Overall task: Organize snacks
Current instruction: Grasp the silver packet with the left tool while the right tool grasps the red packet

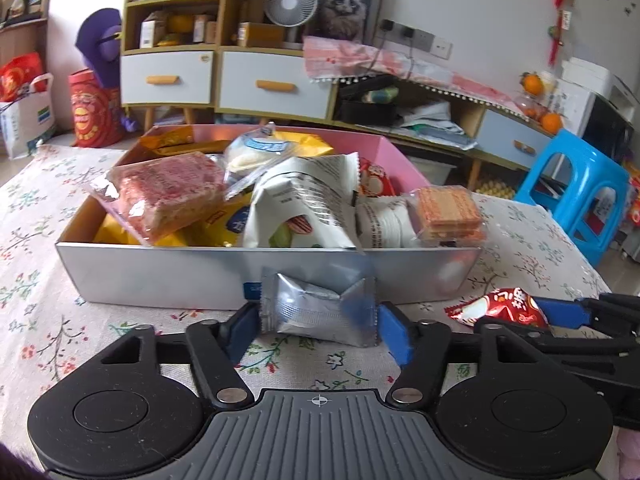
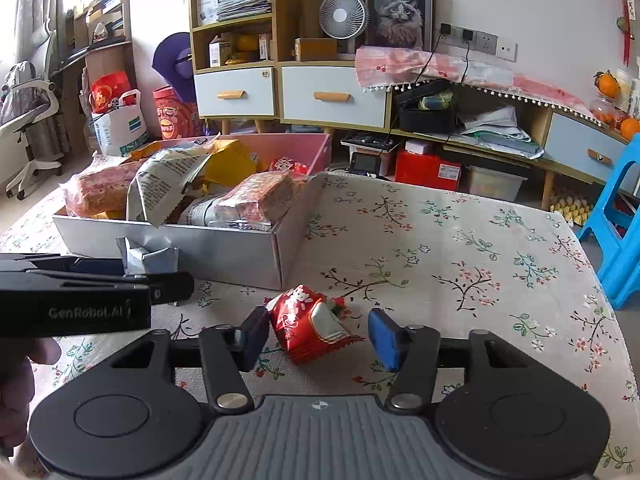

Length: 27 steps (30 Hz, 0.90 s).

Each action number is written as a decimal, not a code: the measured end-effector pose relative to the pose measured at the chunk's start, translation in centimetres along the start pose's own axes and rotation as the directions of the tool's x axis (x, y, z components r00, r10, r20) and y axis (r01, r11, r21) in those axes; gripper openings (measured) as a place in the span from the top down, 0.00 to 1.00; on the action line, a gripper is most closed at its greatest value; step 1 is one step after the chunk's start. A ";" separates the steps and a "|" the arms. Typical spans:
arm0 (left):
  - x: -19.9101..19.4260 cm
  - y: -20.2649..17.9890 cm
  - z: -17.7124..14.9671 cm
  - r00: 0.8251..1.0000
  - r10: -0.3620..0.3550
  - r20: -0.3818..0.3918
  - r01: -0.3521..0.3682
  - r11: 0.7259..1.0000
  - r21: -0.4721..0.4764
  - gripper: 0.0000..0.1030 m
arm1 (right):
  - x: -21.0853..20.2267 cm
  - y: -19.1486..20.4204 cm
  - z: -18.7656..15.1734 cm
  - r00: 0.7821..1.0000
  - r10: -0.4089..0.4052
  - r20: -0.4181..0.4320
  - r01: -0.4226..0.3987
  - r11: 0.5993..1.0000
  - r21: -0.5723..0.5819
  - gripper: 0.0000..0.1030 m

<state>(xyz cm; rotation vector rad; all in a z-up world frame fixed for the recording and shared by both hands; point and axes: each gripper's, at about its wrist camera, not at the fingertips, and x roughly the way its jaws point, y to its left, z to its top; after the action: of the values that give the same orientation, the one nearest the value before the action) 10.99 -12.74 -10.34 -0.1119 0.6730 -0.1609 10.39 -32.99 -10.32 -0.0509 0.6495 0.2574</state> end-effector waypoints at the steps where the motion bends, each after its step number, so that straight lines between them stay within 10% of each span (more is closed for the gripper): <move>1: 0.0 0.0 0.1 1.000 0.007 -0.002 -0.007 1.000 -0.003 0.48 | -0.1 0.0 0.0 1.000 0.001 -0.002 -0.001 1.000 -0.003 0.62; 27: -3.2 2.9 1.5 0.997 -0.036 -0.074 0.040 0.998 0.050 0.64 | -1.8 2.8 1.4 0.999 0.011 -0.031 -0.014 0.997 -0.075 0.78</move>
<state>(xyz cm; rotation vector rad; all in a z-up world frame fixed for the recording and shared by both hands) 9.81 -9.26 -7.67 -0.0695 0.7392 -0.2199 9.17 -30.50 -8.01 -0.1232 0.6708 0.2936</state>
